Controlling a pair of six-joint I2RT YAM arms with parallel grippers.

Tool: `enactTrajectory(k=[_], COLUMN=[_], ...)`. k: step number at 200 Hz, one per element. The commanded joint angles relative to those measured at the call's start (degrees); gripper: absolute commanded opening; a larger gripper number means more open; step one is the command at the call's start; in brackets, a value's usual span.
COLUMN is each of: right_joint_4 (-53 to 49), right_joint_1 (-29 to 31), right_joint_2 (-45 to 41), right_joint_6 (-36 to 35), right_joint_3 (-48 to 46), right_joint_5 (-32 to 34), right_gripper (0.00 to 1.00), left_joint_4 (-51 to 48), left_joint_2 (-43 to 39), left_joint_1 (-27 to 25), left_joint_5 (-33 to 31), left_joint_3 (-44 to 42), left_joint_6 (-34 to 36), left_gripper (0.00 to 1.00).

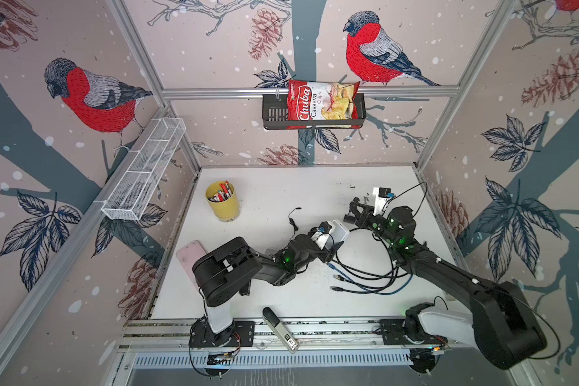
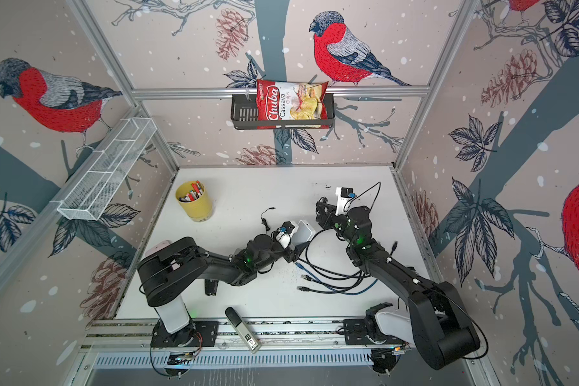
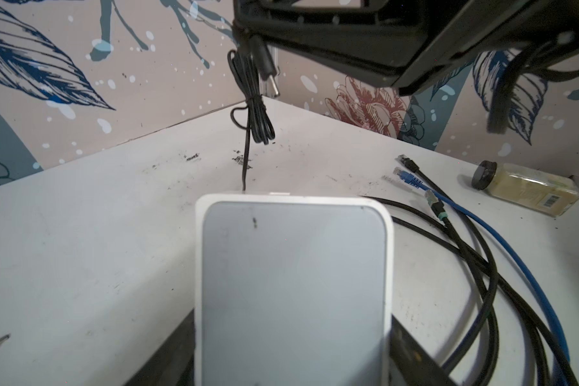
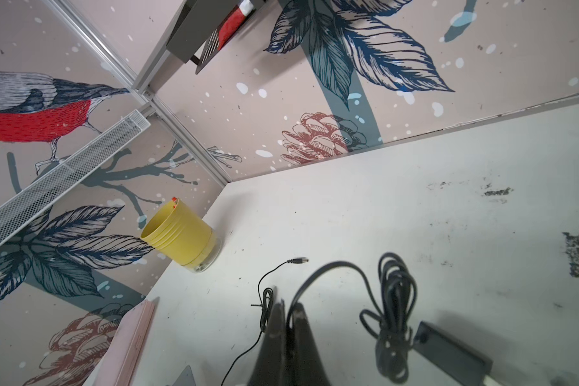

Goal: Insert the plug into the switch port
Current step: 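Lift router upright with left gripper while right gripper carries plug toward it, then align the barrel plug tip above the router's top port with right gripper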

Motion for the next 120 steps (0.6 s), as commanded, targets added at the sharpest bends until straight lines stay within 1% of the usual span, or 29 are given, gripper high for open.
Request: enactTrajectory(k=[1, 30, 44, 54, 64, 89, 120], right_joint_4=[4.03, 6.1, 6.64, 7.6, 8.98, 9.57, 9.48], right_joint_1=[0.53, 1.01, 1.1, 1.18, 1.19, 1.49, 2.2], right_joint_2=[-0.9, -1.61, -2.02, -2.45, -3.1, -4.66, -6.51], right_joint_6=[-1.77, -1.72, -1.78, -1.57, -1.33, -1.5, -1.57], right_joint_3=[-0.66, -2.28, -3.09, -3.95, -4.93, -6.01, -6.97], right_joint_5=[-1.79, -3.11, -3.37, -3.7, -4.23, -5.51, -5.79], right_gripper=[0.03, 0.02, 0.02, 0.02, 0.02, 0.02, 0.02], left_joint_4=[13.13, 23.83, 28.66, 32.4, 34.68, 34.07, 32.84], left_joint_2=[1.16, 4.03, 5.28, 6.23, 6.98, 7.54, 7.58], left_joint_1=[-0.17, -0.26, -0.33, -0.37, -0.38, -0.36, -0.36], left_joint_5=[1.16, 2.01, 4.02, 4.23, 4.57, 5.07, 3.87], left_joint_3=[-1.6, -4.17, -5.51, -6.38, -6.76, -6.11, -5.32], left_joint_6=[3.22, 3.85, 5.5, 5.62, 5.61, 5.43, 5.18], left_gripper=[0.23, 0.21, 0.2, 0.2, 0.19, 0.17, 0.15])
